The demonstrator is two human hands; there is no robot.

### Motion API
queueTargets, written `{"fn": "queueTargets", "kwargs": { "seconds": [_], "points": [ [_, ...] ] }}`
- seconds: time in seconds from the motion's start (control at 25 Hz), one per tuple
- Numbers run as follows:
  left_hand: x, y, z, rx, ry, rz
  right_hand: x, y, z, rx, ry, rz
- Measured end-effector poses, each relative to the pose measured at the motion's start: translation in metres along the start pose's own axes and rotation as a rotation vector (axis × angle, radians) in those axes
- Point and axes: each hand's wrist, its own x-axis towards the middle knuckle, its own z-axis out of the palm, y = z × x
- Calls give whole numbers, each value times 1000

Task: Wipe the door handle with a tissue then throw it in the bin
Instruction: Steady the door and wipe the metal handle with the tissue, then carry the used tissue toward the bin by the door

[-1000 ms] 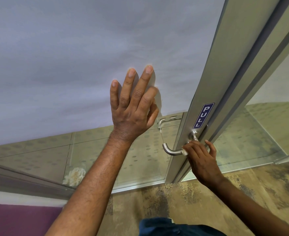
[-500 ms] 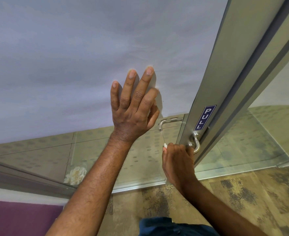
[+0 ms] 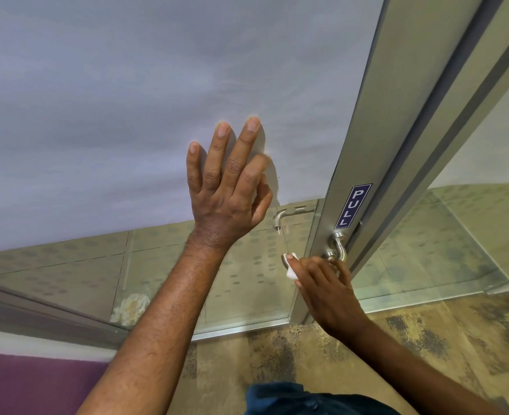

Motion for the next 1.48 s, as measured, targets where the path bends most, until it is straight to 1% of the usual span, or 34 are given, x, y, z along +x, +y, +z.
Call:
{"fn": "queueTargets", "kwargs": {
  "seconds": [0.08,0.24,0.4,0.52,0.6,0.72,0.84,0.92,1.0,1.12,1.28,1.4,1.48],
  "points": [
    [0,0,0,9,-4,-5,-9,16,-4,7,-20,-3],
    [0,1,1,14,2,-5,-14,34,-4,19,36,117],
    [0,0,1,16,7,-3,-9,36,-1,26,98,211],
    [-2,0,1,16,4,5,-11,30,4,90,125,283],
    [-2,0,2,9,4,7,-13,31,4,205,182,427],
    [-7,-5,-4,15,-5,6,-8,23,0,507,289,649],
    [-11,-8,-6,3,-25,11,6,14,-6,753,375,875],
    [-10,-6,-2,-16,-52,22,14,20,-11,1076,444,1045],
    [-8,-4,0,-44,-88,33,17,27,-18,1388,453,1185],
    [-11,-11,-12,-81,-158,53,16,12,-25,1562,464,1276],
    [-33,-22,-40,-102,-315,98,13,-24,-24,1657,555,1344],
    [-71,-43,-73,-106,-457,103,14,-66,-14,1723,570,1325],
    [-106,-67,-101,-101,-543,72,22,-107,-2,1712,516,1304]
  ]
}}
